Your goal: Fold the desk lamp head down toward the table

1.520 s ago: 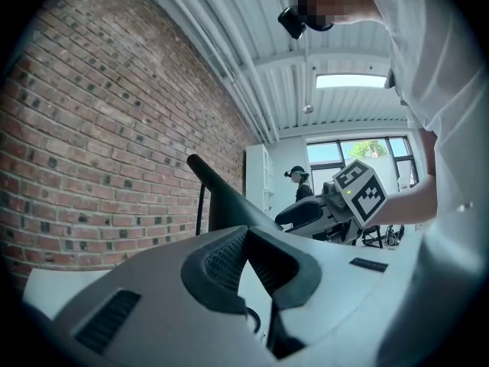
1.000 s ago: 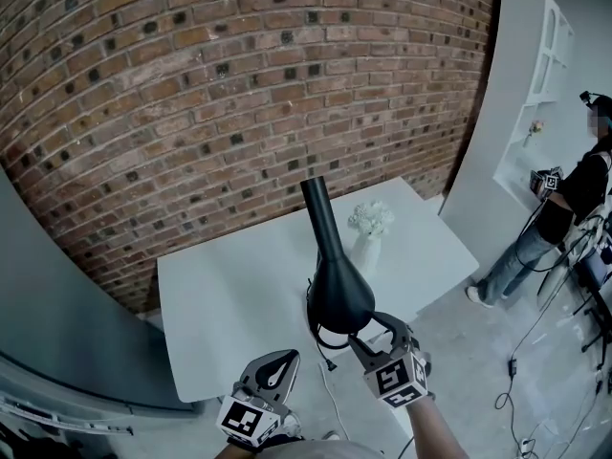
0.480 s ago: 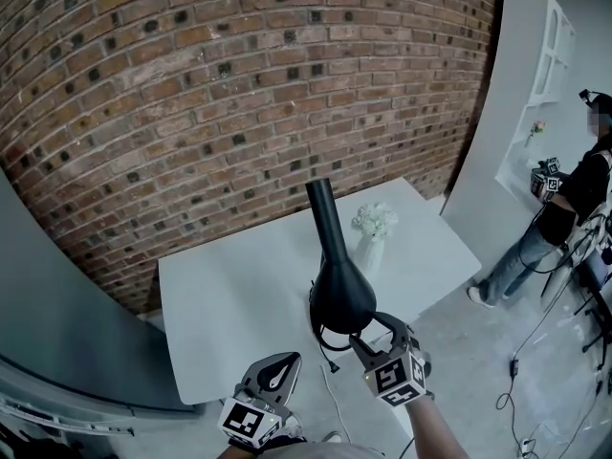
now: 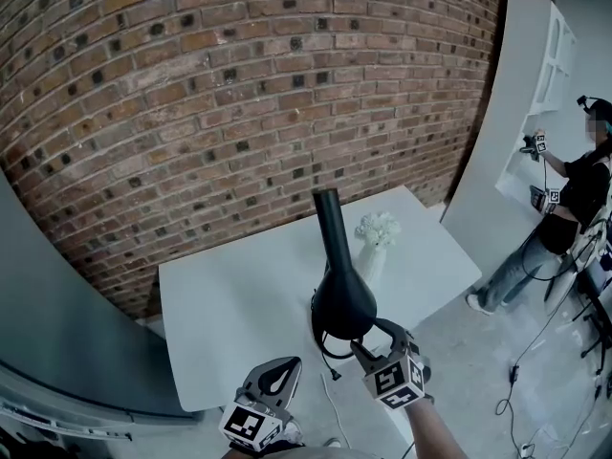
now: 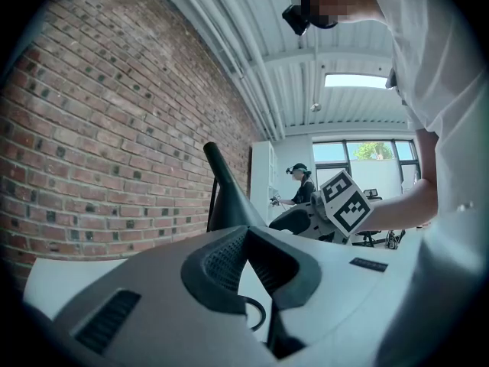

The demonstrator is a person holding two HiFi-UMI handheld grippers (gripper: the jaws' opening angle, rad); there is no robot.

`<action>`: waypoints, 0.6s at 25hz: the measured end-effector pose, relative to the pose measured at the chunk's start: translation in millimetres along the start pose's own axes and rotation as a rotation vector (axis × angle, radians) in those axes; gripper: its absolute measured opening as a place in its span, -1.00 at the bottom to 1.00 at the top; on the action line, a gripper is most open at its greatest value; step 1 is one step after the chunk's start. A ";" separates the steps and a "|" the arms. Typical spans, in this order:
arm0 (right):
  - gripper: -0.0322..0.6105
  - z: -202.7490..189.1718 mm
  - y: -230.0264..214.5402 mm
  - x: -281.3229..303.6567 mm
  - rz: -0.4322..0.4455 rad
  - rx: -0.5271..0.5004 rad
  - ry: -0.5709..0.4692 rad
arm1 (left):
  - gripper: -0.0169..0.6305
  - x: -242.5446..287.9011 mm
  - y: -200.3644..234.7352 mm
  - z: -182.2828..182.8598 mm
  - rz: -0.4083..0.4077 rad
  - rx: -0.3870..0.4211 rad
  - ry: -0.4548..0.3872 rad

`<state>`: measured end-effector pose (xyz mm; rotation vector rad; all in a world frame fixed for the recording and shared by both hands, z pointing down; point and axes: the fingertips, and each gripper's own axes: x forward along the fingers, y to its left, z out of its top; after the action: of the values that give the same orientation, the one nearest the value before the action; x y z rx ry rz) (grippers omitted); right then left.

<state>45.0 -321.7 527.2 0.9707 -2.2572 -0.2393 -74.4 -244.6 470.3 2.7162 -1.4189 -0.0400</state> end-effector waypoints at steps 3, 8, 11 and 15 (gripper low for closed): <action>-0.14 -0.3 -0.9 1.6 -0.001 0.002 0.005 | -0.92 0.0 2.0 -0.2 0.002 -0.002 0.002; -0.14 -1.8 -0.3 -1.6 -0.009 0.013 0.003 | -0.92 2.1 2.2 -0.1 -0.008 -0.001 0.001; -0.14 2.2 -3.7 -9.4 -0.039 0.042 -0.029 | -0.92 3.4 1.8 2.2 -0.011 0.001 -0.007; -0.16 4.2 -6.8 -26.8 -0.088 0.096 -0.062 | -0.92 7.8 -2.2 2.3 -0.035 -0.001 -0.012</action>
<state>59.9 -308.1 507.8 1.1293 -2.3022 -0.2035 -68.3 -249.8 468.0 2.7453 -1.3738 -0.0592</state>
